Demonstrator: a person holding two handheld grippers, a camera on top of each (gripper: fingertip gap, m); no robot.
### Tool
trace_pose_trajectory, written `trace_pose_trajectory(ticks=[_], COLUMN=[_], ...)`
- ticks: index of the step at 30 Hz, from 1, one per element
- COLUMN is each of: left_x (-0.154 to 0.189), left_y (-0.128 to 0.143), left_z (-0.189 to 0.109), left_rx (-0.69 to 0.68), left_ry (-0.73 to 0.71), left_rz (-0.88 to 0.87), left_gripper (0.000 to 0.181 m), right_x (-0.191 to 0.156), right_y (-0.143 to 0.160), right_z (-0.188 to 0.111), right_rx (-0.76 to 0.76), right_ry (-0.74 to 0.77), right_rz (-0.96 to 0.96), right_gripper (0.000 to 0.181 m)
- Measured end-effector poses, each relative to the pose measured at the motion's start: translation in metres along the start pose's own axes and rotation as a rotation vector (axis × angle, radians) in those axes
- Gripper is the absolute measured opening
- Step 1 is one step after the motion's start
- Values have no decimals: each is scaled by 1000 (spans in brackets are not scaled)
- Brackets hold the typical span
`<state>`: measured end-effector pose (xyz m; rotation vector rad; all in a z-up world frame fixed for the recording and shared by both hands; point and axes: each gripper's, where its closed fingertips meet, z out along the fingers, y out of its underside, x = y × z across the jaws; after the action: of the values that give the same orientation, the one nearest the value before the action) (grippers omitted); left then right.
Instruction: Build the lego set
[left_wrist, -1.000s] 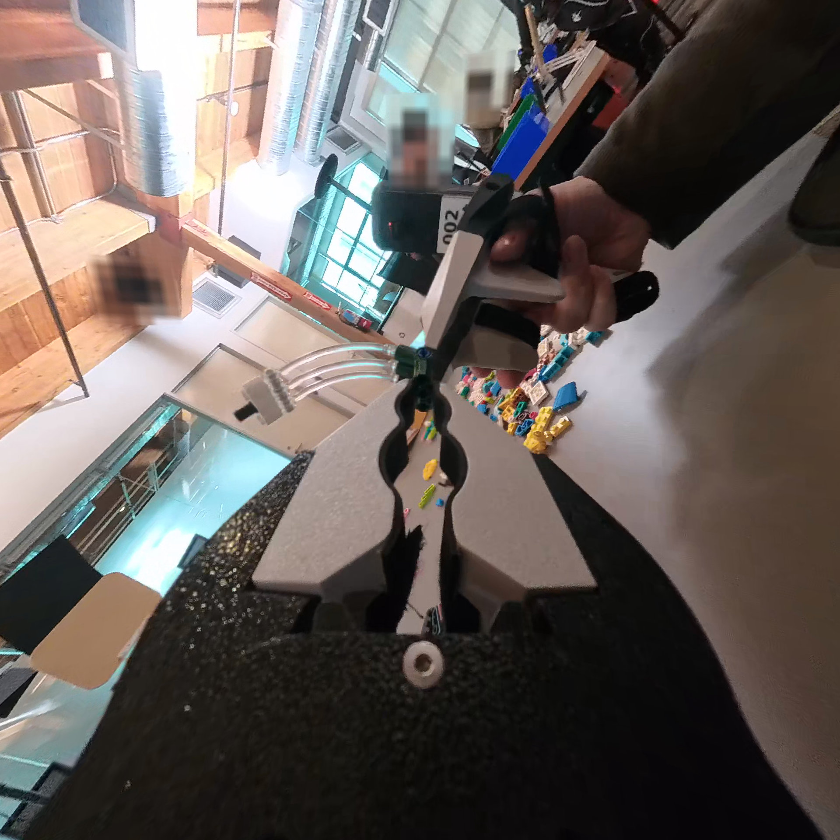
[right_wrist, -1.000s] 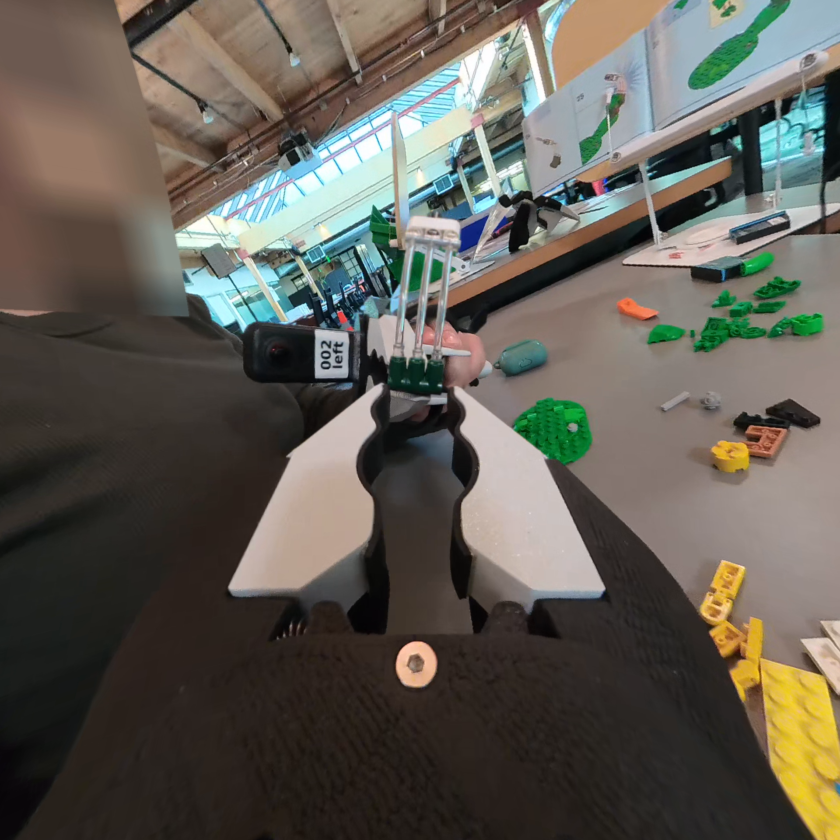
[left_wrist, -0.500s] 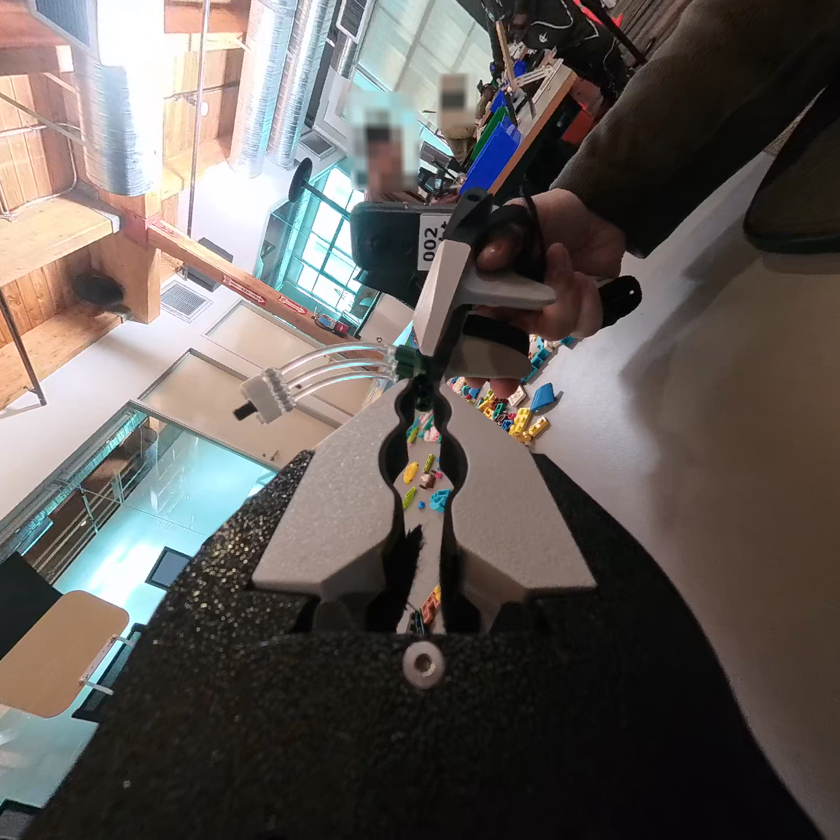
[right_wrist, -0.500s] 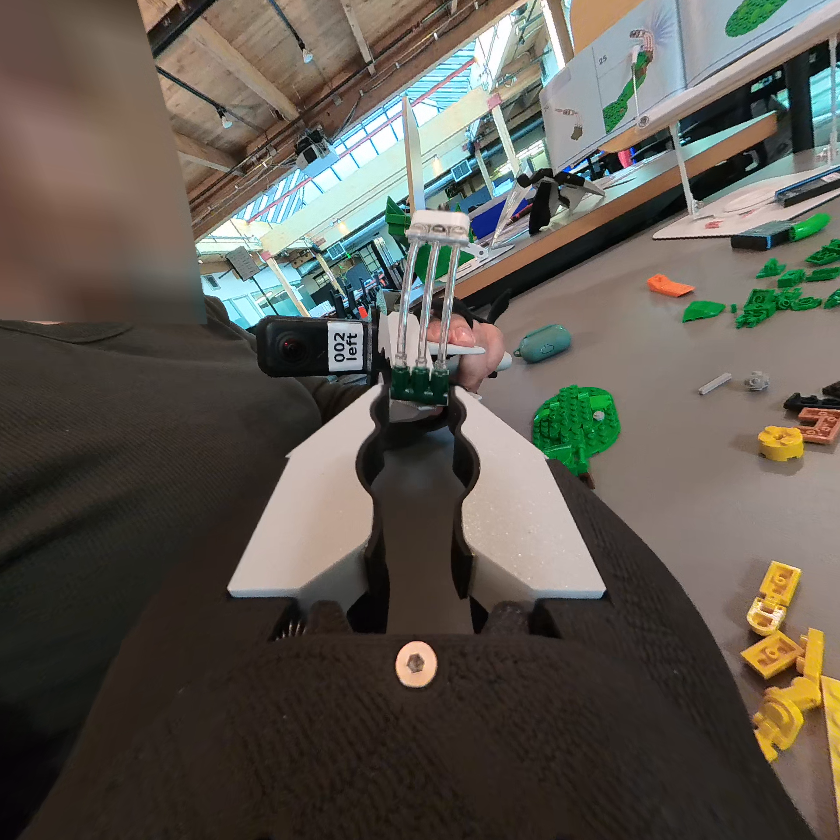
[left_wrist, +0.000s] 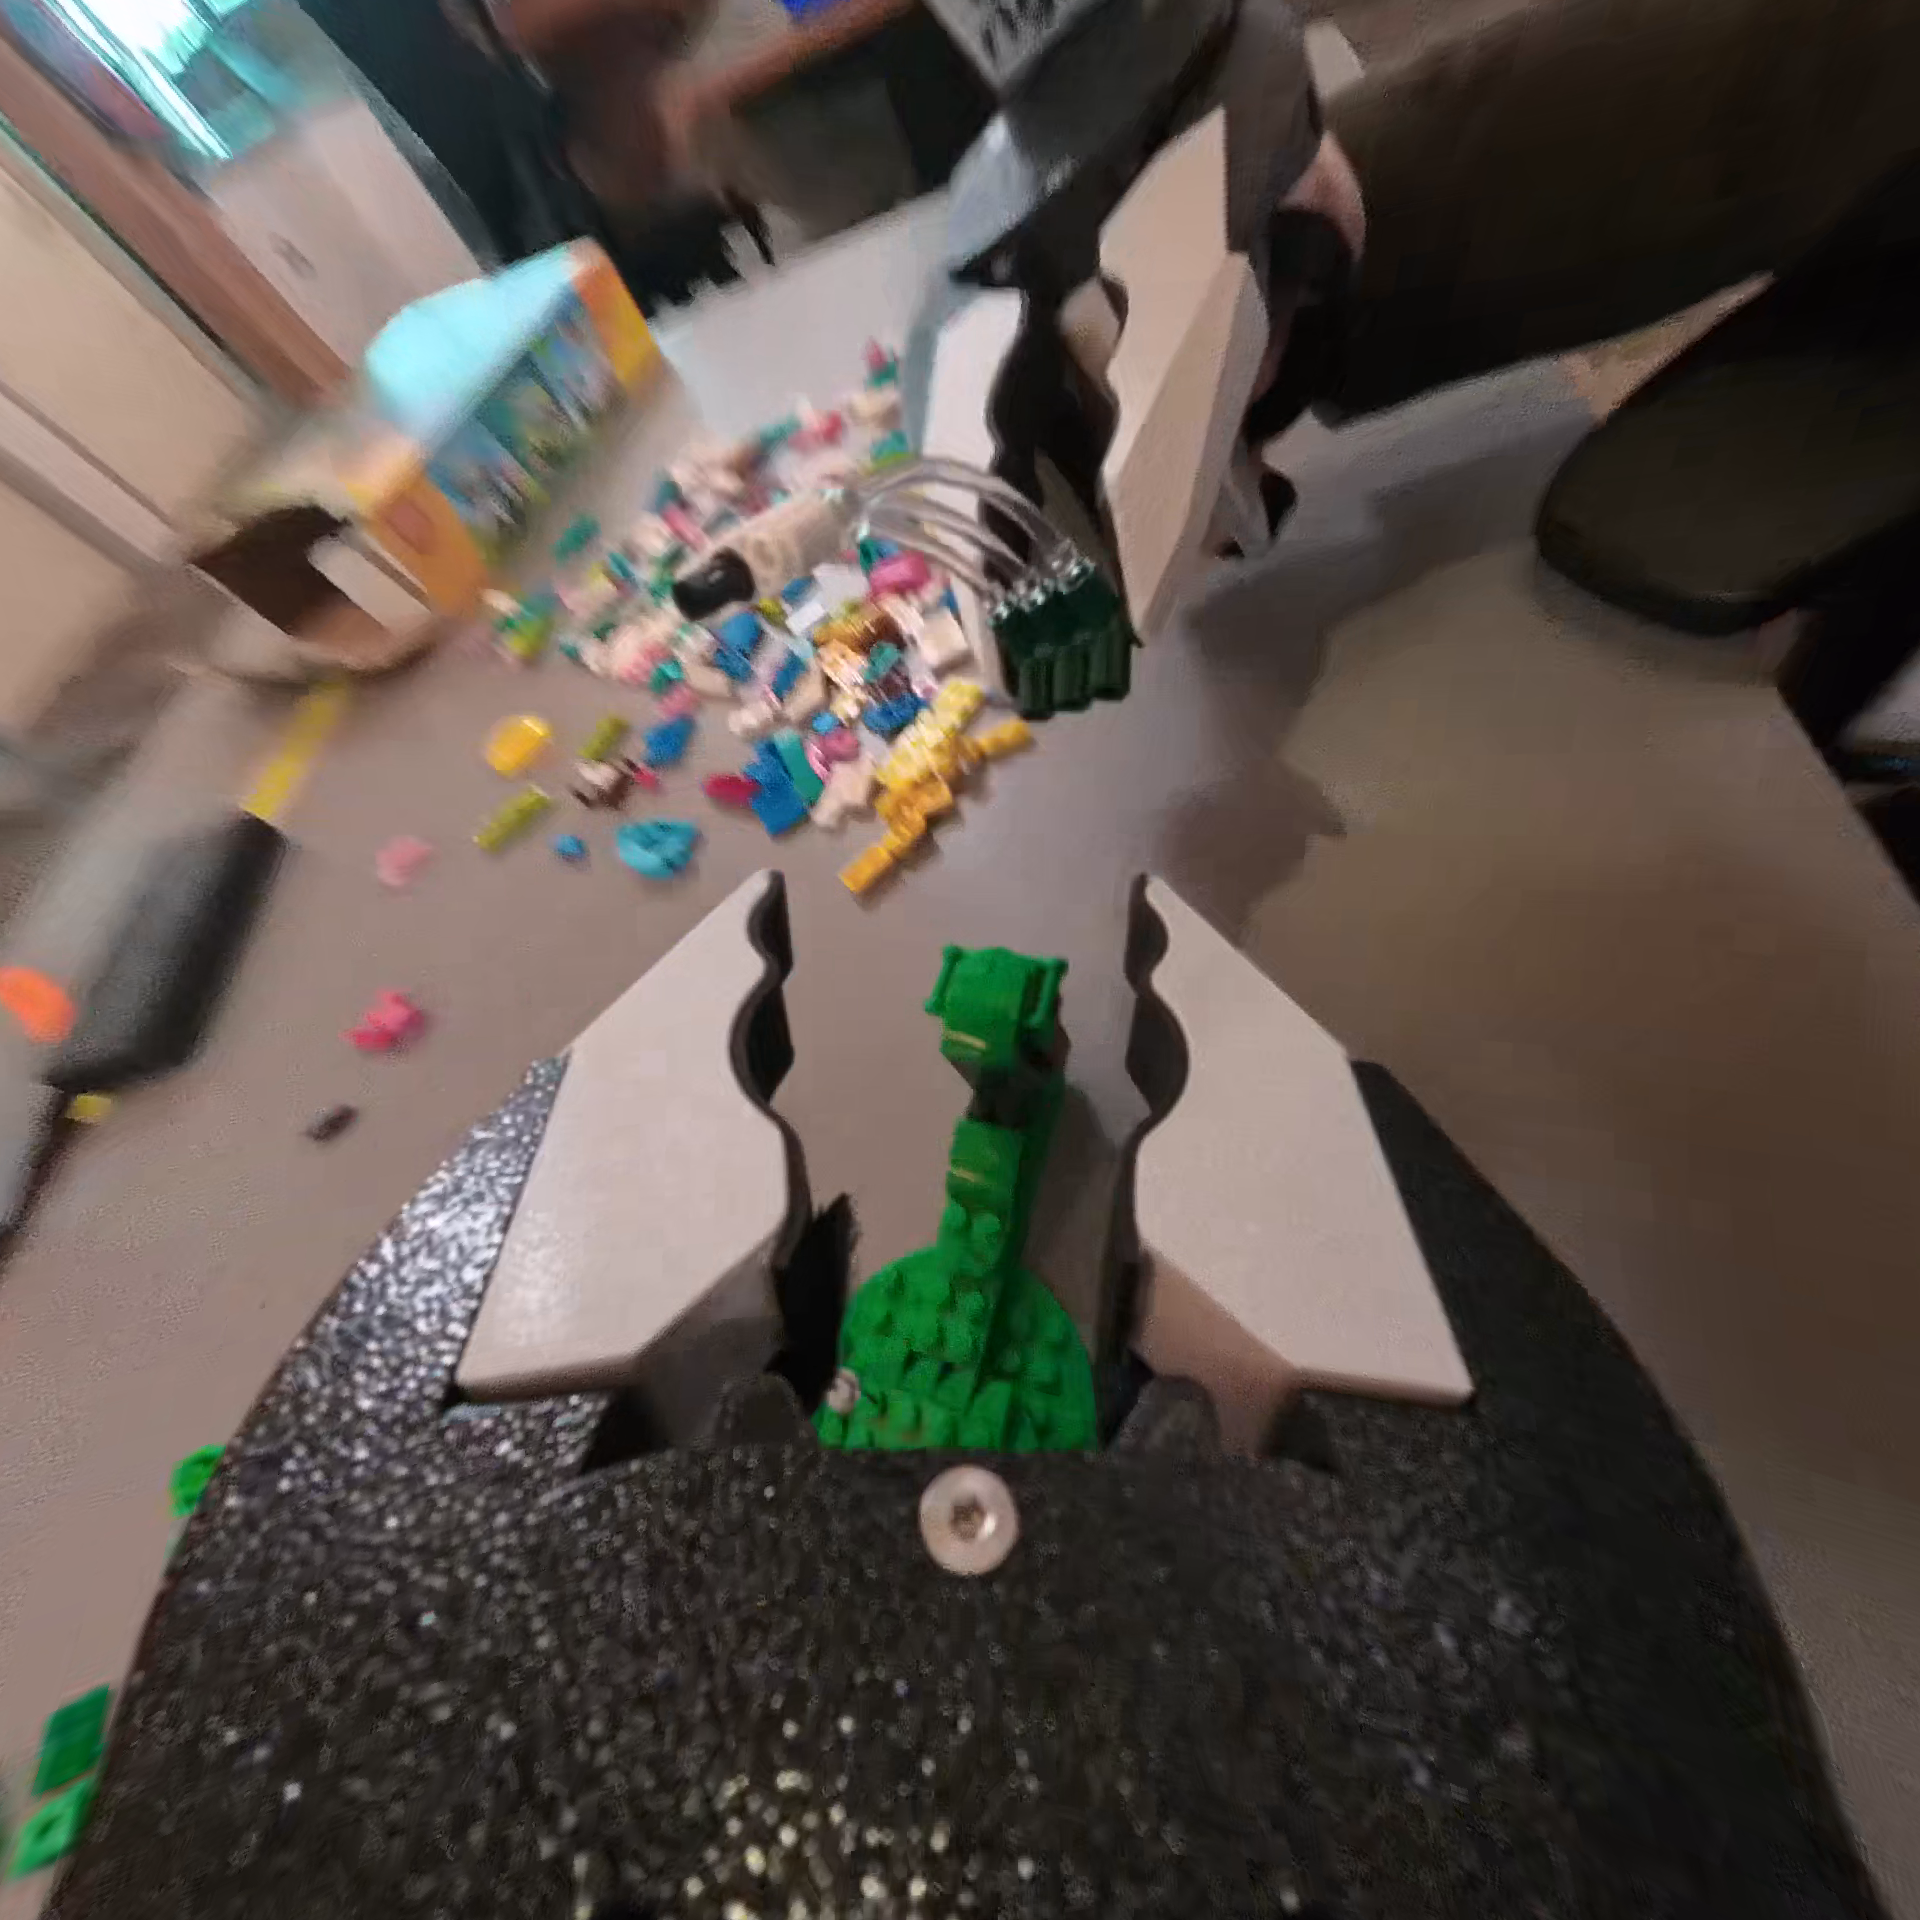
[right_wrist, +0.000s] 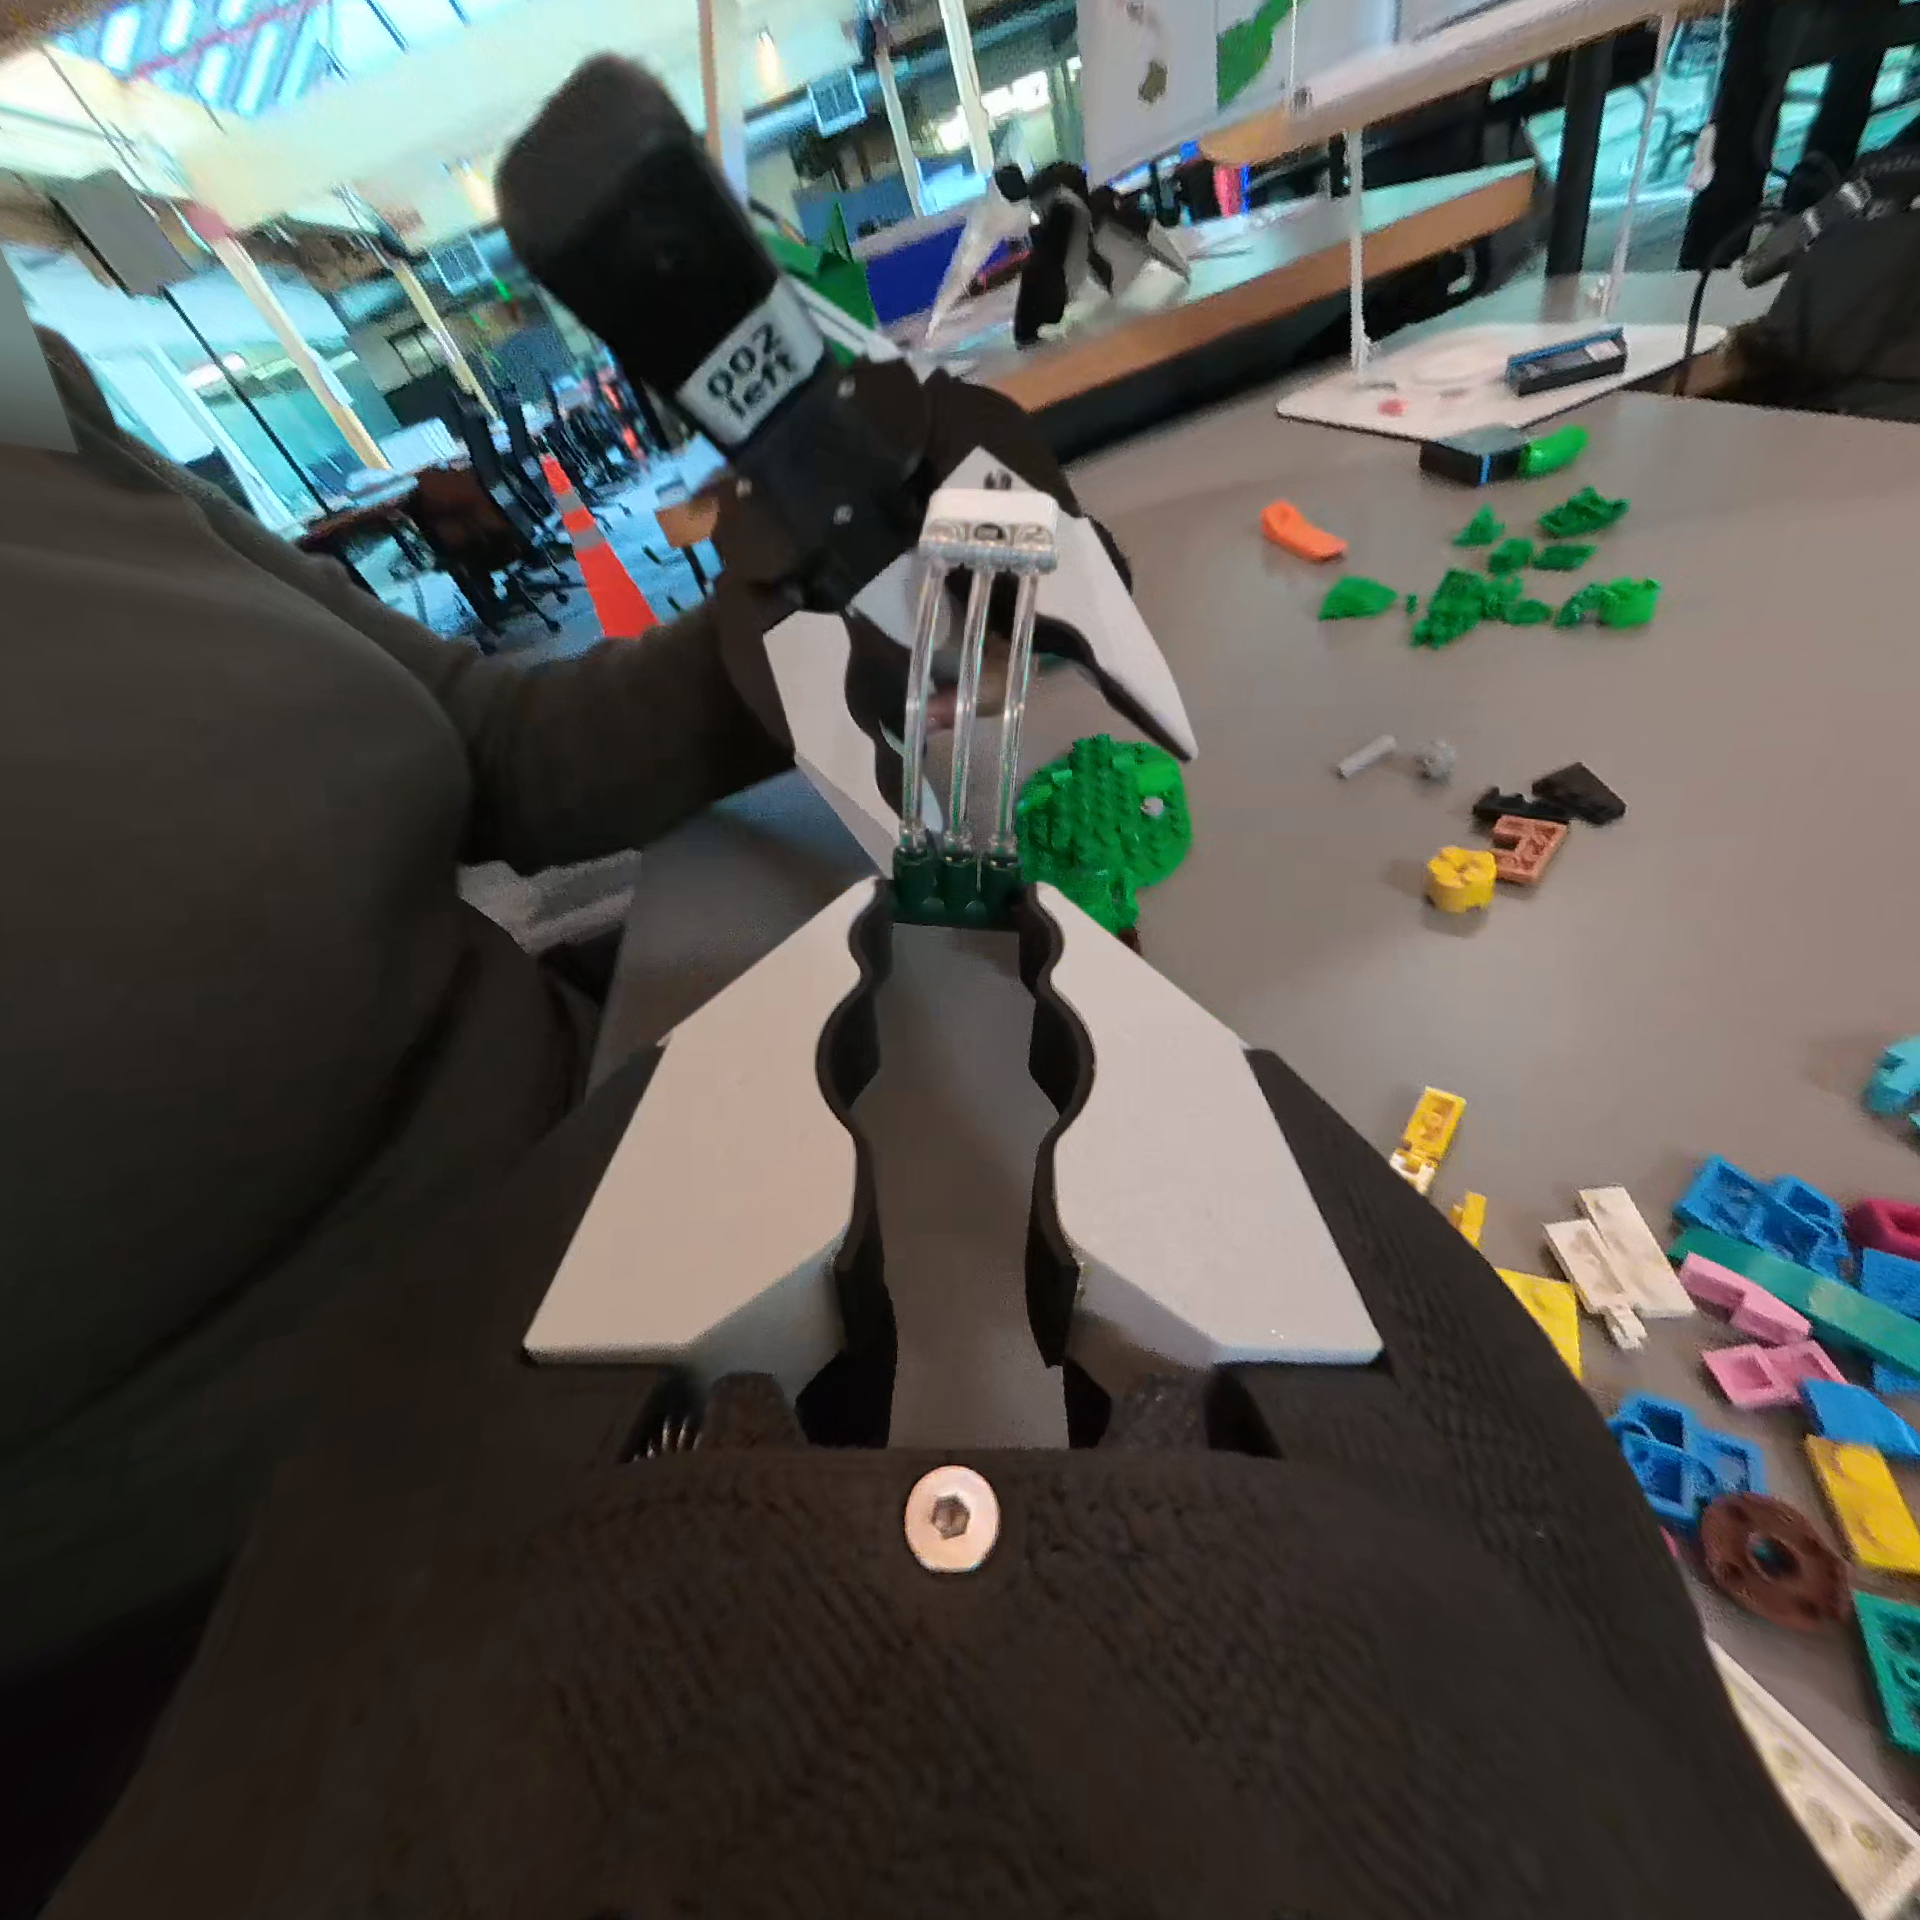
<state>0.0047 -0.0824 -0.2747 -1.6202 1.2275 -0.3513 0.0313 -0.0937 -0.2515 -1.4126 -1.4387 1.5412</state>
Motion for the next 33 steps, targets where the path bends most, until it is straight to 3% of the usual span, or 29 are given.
trace_pose_trajectory(ticks=[5, 15, 17, 20, 26, 33], left_x=[10, 8, 6, 8, 16, 21], left_y=[39, 47, 37, 1, -41, -43], left_z=[10, 21, 16, 3, -18, -16], left_rx=[-219, -201, -156, 18, 292, 299], left_ry=[153, 142, 114, 121, 237, 274], left_rz=[-92, -132, -168, -265, -417, -420], left_gripper=[60, 25, 25, 24, 24, 24], right_x=[7, 15, 10, -3, -20, -21], right_y=[10, 3, -11, -35, -36, -30], right_z=[6, 10, 9, 7, 10, 12], right_rx=[-49, 14, 85, 184, 125, 98], right_ry=[38, 101, 89, 46, 0, 15], right_rz=[-11, -53, -56, -59, -137, -133], right_gripper=[23, 23, 23, 23, 23, 23])
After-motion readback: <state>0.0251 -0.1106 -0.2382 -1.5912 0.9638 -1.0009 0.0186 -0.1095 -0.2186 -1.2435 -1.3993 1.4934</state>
